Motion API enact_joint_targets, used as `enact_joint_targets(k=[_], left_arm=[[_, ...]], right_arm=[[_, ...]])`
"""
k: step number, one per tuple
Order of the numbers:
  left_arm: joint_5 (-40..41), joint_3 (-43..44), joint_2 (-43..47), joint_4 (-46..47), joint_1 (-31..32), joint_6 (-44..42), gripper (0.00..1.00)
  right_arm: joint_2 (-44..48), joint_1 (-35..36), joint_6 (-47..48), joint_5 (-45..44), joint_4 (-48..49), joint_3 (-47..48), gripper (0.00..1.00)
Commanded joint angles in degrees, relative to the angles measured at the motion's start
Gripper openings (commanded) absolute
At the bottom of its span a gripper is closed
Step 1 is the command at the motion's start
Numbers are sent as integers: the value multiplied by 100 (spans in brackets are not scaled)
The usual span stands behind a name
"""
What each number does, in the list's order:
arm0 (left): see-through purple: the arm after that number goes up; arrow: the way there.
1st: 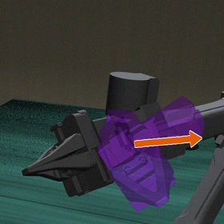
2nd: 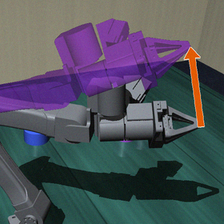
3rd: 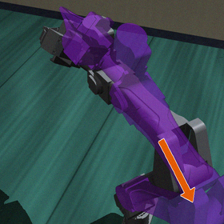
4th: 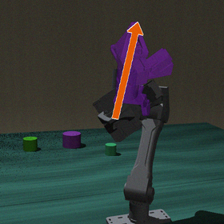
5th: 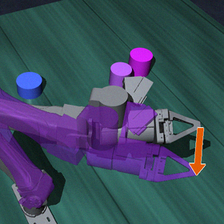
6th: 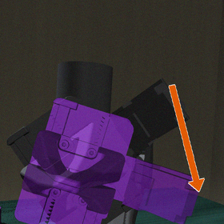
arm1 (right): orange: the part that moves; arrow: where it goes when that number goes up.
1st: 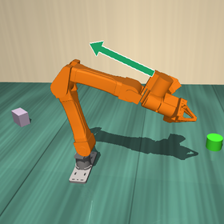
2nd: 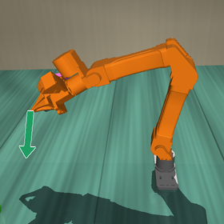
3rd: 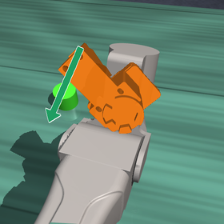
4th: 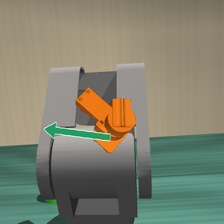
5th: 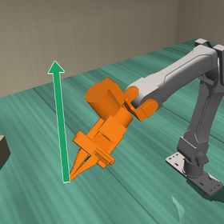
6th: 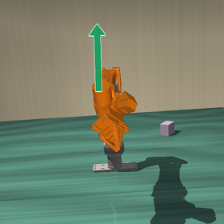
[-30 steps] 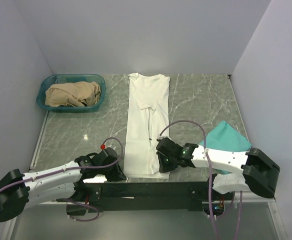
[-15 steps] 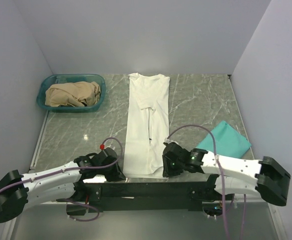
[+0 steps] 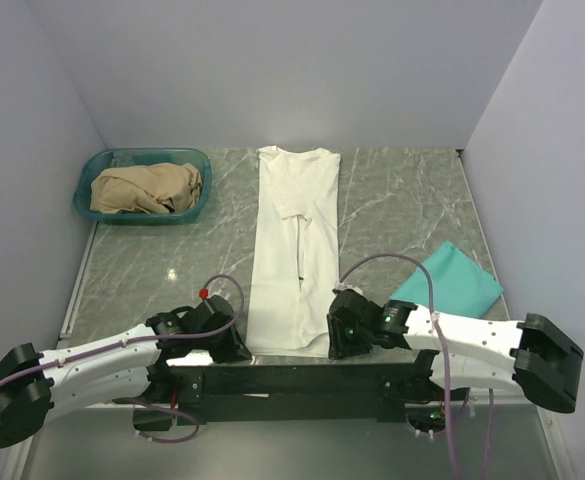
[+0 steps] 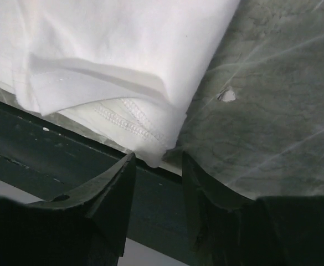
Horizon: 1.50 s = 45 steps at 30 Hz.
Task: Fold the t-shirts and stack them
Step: Fold the tshirt
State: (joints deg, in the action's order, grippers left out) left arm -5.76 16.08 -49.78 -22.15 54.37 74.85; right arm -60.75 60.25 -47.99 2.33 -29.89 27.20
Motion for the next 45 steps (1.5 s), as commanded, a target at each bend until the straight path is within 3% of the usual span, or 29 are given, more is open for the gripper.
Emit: enact_joint_targets(k=[1,7,10,15,21,30,45], left_arm=[[57,27,-14,-52,21,100,1],[57,71,56,53,21,118,1],[162,299,47,-17,30,65,0],[697,1002,-154,-149,12,-250,0],[1270,2021,-830,-317,-294,-953,1],[1349,3357,-1973,132,-1357,-1982,1],[1068,4650,-3327,589,-2272,-2818,1]], right_arm=[[-314,31,17,40,335,-13,46],[-464,31,26,-224,387,74,22],[-385,13,88,-504,256,320,17],[-227,-354,420,-971,-184,900,14],[-191,-1111,1027,-848,-35,1322,11],[-648,-1955,1529,-962,325,2175,8],[-1834,-2720,2065,-839,581,3537,7]])
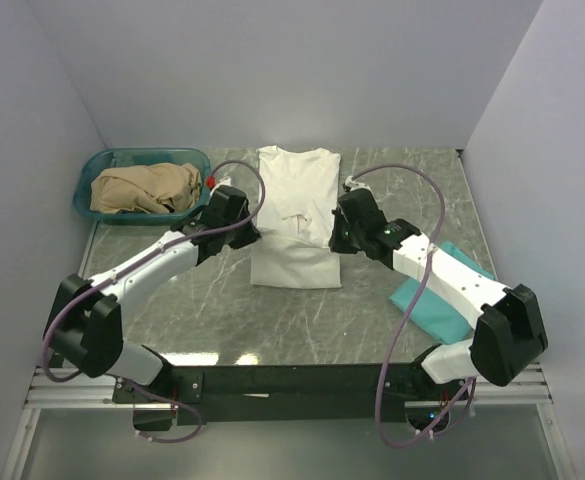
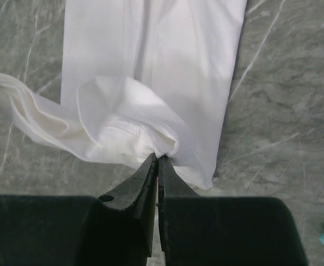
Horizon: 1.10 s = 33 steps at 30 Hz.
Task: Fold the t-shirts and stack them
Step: Fold the tshirt
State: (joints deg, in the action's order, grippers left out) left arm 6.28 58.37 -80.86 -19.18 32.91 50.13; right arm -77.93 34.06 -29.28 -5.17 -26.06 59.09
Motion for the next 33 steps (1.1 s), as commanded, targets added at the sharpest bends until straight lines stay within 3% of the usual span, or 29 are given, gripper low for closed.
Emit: enact_joint_targets(k=[1,13,33], left_arm=[[-162,491,-307,292,-153,-372,1],[-487,1431,-1406,406,-539,-890,1],[-716,2213,-2794,538,-935,-1181,4]], right_arm=[[-239,-171,203,-81,198,436,7],[-1171,-673,519,315,322,1139,7],[-2841,-1174,555,763,602,2089,8]])
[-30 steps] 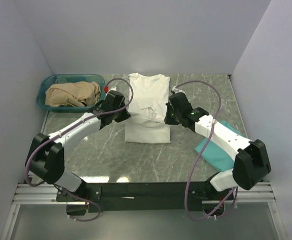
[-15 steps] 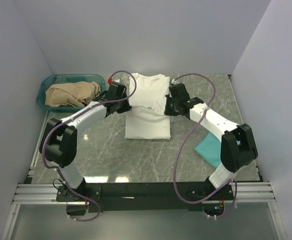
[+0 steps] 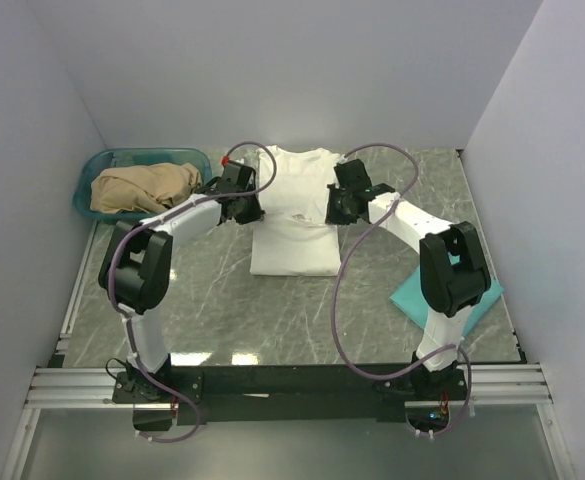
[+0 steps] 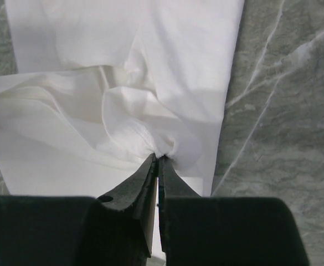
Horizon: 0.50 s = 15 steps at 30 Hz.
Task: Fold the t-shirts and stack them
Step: Fold the tshirt
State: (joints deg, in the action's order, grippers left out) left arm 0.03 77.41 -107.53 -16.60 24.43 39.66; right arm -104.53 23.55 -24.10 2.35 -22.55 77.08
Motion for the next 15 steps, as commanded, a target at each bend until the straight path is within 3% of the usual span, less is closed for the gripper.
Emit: enact_joint_targets(k=[1,3,6,7,8,10,11,12,13,15], left_arm=[[-152,406,-198,306,-113,-151,6],[-327,599,-461,184,-157,-230,6],[-416,820,-647,113,-175,-301,23],[-451,820,-647,131,-184,-327,47],[-460,820,-586,131,-184,-345,56],[-434,750,-472,113,-184,-354,72],[-399,697,-306,113,-184,-345,78],[-373,619,-182,174,-175,-327,83],[-390,418,-59,227,-175,-301,94],[-477,171,362,315,-175,-222,99]], right_arm=[[-234,-157,11,2,233,386,9],[-409,-210,-16,-15,224,474,11],[-568,-281,-34,-59,154,737,18],[-594,-290,-34,-85,110,799,28],[-612,-298,-68,-164,-21,861,47],[-560,-307,-69,-200,-127,958,67],[-499,-316,-60,-191,-127,949,82],[-315,-307,-60,-165,-110,915,86],[-192,-307,-51,-139,-92,784,87],[211,-298,-51,-51,-40,477,89]])
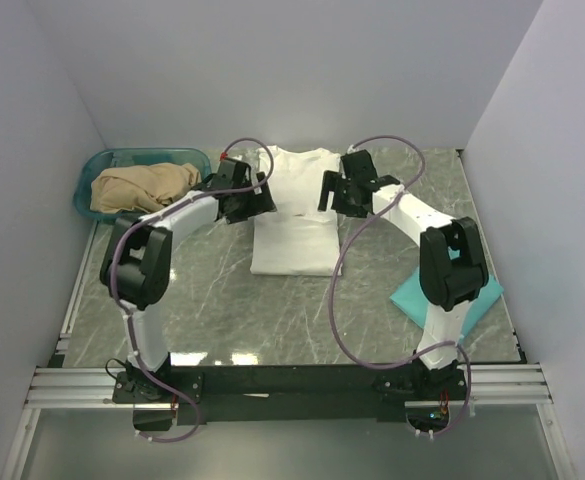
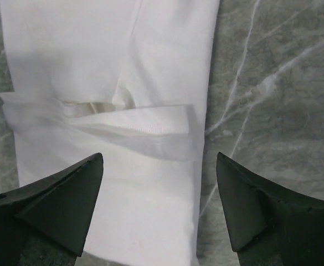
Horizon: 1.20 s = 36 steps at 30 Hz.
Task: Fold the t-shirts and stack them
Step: Fold the tshirt
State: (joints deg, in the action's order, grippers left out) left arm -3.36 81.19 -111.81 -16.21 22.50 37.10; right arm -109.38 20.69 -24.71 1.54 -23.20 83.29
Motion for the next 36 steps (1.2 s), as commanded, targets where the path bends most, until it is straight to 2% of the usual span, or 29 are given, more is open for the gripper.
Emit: enact_joint_targets(k=[1,6,8,13,19,21,22,30,36], left_arm=[[-278,-496,940,406,26,112,99],[-131,-1446,1951,487,237,376,99],[-51,-2026,2408,592,324,534,99],[-25,-3142,2989,759,483,868,99],[80,-3627,2963,874,747,1088,99],[116,-3776,2937,961,756,1141,94],[142,-3812,2885,979,756,1159,88],[318,-3795,2322,1032,756,1203,68],[292,-3724,1979,1129,756,1168,54]], right_arm=[[847,14,-7,109,61,-285,89],[1874,172,-218,890,483,-1706,90],[2235,286,-341,892,650,-2139,90],[2360,304,-657,709,835,-3028,90],[2211,348,-912,470,949,-3424,89],[2141,348,-957,382,993,-3555,88],[2106,357,-1000,373,1071,-3591,84],[1657,357,-1124,303,1274,-3670,58],[1640,418,-1159,400,1345,-3820,54]])
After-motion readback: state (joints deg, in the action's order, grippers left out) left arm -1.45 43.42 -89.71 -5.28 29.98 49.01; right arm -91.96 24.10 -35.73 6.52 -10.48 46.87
